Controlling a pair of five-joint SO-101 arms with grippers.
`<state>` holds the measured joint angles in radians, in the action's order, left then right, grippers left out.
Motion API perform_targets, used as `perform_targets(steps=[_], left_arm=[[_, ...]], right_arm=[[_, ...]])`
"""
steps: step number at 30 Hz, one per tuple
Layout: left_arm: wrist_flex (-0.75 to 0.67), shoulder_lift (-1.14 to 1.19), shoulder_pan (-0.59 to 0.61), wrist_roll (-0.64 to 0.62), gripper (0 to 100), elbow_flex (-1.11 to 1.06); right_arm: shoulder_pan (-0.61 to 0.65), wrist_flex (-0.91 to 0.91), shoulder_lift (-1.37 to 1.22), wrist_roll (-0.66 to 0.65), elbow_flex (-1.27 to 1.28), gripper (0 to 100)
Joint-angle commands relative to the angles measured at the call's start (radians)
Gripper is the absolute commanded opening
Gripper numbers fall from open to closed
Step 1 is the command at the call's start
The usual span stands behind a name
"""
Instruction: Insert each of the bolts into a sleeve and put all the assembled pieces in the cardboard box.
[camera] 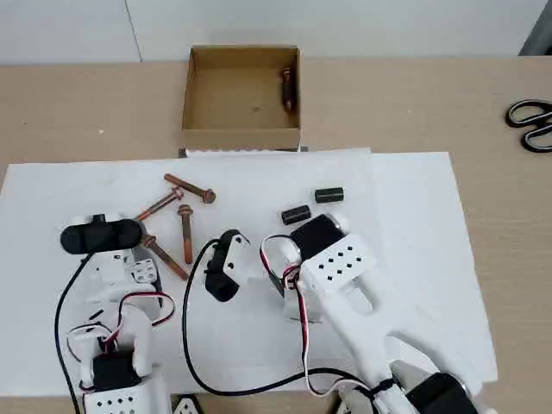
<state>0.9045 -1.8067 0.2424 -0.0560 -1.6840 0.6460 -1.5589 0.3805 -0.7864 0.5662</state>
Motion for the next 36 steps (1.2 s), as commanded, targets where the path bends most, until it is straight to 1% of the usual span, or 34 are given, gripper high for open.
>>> perform_targets(steps=[1,13,24,28,34,36], left_arm=[[-0.031,-0.009,0.017,0.003,1,0.004],[-0.032,-0.009,0.017,0.003,1,0.004],[-0.029,-0.009,0.014,0.003,1,0.002],[-0.028,-0.009,0.014,0.003,1,0.002],[-0.028,-0.009,0.012,0.003,1,0.002],[-0.028,-0.009,0.012,0.003,1,0.002]], right_arm=[[0.013,0.044,0.025,-0.009,0.023,15.4],[0.041,0.188,0.024,-0.014,0.138,15.4],[0.041,0.337,0.024,-0.012,0.279,14.9],[0.036,0.364,0.013,-0.011,0.304,9.9],[0.036,0.366,-0.087,-0.008,0.299,1.8],[0.036,0.364,-0.093,-0.006,0.285,1.0]])
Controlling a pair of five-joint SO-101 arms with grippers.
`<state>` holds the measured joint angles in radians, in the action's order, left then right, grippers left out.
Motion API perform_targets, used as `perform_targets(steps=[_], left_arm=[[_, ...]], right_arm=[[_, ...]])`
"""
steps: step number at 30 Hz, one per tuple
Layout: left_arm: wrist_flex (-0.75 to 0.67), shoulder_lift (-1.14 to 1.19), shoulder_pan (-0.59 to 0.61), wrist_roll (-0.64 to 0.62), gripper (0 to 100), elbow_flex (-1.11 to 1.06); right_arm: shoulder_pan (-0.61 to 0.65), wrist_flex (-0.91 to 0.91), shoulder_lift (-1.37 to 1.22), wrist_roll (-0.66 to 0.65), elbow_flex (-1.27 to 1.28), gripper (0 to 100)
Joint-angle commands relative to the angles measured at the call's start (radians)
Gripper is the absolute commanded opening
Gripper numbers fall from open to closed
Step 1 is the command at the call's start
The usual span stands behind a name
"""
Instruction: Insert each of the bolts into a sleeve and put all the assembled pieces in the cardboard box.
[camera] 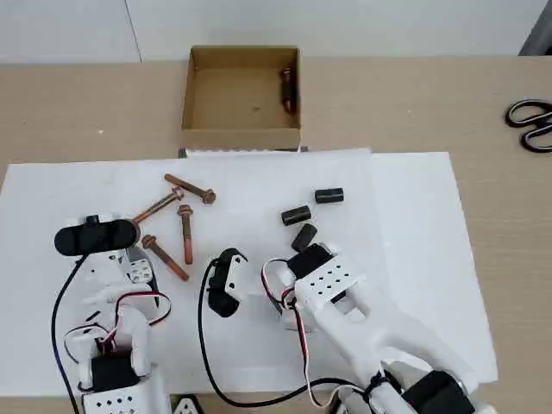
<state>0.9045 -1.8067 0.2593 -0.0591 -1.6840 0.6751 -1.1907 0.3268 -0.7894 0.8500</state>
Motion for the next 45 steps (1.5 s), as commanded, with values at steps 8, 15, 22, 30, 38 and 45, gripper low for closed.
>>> perform_targets(steps=[8,15,22,30,38,45], left_arm=[[-0.028,-0.009,-0.005,0.005,1,0.002],[-0.028,-0.009,-0.005,0.000,1,0.002],[-0.028,-0.008,-0.035,0.005,1,0.002],[0.074,0.012,-0.107,0.005,1,0.134],[0.199,0.319,-0.175,0.005,1,0.544],[0.339,0.836,-0.173,-0.003,1,1.004]], right_arm=[[0.005,-0.143,0.024,0.081,-0.226,0.9],[-0.084,-0.317,0.045,0.235,-0.468,0.7],[-0.308,-0.371,0.054,0.279,-0.502,0.7],[-0.499,-0.507,0.056,0.394,-0.651,0.7],[-0.585,-0.515,0.056,0.431,-0.689,0.6],[-0.667,-0.513,0.056,0.430,-0.689,0.6]])
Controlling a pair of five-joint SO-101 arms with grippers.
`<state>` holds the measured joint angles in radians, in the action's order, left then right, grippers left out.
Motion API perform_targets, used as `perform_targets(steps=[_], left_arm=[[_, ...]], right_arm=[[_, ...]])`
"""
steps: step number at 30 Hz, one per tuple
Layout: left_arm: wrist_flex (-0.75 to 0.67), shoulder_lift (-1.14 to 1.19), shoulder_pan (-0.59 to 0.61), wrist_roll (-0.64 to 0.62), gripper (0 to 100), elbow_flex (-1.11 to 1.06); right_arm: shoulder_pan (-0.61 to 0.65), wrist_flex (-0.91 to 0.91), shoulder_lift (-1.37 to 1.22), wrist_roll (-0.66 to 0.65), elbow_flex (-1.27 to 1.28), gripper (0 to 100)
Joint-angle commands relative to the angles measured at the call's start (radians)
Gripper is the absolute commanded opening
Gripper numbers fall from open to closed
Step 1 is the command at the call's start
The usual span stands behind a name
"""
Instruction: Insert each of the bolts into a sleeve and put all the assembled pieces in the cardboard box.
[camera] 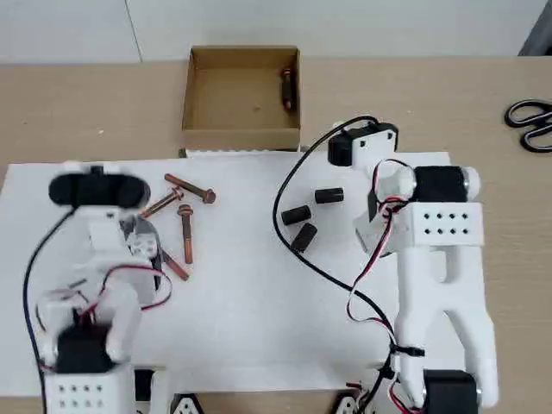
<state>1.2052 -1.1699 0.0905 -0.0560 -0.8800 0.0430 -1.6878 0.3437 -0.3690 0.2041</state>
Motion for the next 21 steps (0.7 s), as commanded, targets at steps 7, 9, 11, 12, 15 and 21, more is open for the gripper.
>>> perform_targets(steps=[7,9,11,12,15,21], left_arm=[[0.157,0.609,-0.005,-0.006,1,0.524],[0.189,0.717,-0.005,-0.006,1,0.582],[0.216,0.825,-0.005,-0.015,1,0.631],[0.224,0.878,-0.005,-0.049,1,0.650],[0.229,1.025,-0.005,-0.138,1,0.699],[0.296,1.249,-0.006,-0.141,1,0.802]], right_arm=[[-0.099,-0.015,0.039,0.009,-0.043,0.6],[-0.120,-0.015,0.039,0.009,-0.043,0.6],[-0.137,-0.015,0.039,0.011,-0.040,0.6],[-0.143,-0.012,0.039,0.011,-0.032,0.6],[-0.148,-0.008,0.039,0.011,0.003,0.6],[-0.148,-0.005,0.039,0.015,0.032,0.7]])
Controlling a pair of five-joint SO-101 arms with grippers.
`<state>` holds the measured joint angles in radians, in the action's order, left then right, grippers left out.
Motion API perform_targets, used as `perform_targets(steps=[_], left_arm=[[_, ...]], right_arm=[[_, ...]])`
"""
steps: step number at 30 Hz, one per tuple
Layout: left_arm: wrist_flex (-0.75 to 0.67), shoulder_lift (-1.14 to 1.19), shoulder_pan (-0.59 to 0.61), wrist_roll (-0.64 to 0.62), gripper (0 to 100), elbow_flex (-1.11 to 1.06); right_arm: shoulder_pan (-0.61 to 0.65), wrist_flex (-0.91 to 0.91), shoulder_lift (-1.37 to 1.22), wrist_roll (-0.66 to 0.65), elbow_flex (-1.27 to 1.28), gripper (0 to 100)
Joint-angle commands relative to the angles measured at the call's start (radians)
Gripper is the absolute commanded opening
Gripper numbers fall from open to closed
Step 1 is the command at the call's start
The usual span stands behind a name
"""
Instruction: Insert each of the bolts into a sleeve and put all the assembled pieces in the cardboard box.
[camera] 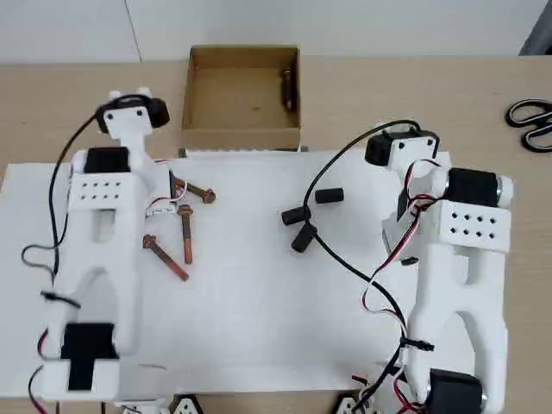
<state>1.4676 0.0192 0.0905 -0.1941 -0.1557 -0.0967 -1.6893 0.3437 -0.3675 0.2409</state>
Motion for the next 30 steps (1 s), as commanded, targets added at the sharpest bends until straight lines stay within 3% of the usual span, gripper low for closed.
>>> perform_targets(steps=[1,8,13,30], left_arm=[[0.046,0.084,-0.006,0.005,1,0.101],[0.060,0.172,-0.011,0.048,1,0.197],[0.058,0.218,-0.060,0.048,7,0.199],[-0.058,0.359,-0.071,0.043,8,0.200]], right_arm=[[-0.008,-0.004,0.039,0.014,-0.005,0.7],[-0.008,-0.004,0.039,0.014,-0.005,0.7],[-0.007,-0.004,0.039,0.014,-0.005,0.7],[-0.008,-0.004,0.039,0.014,-0.005,0.7]])
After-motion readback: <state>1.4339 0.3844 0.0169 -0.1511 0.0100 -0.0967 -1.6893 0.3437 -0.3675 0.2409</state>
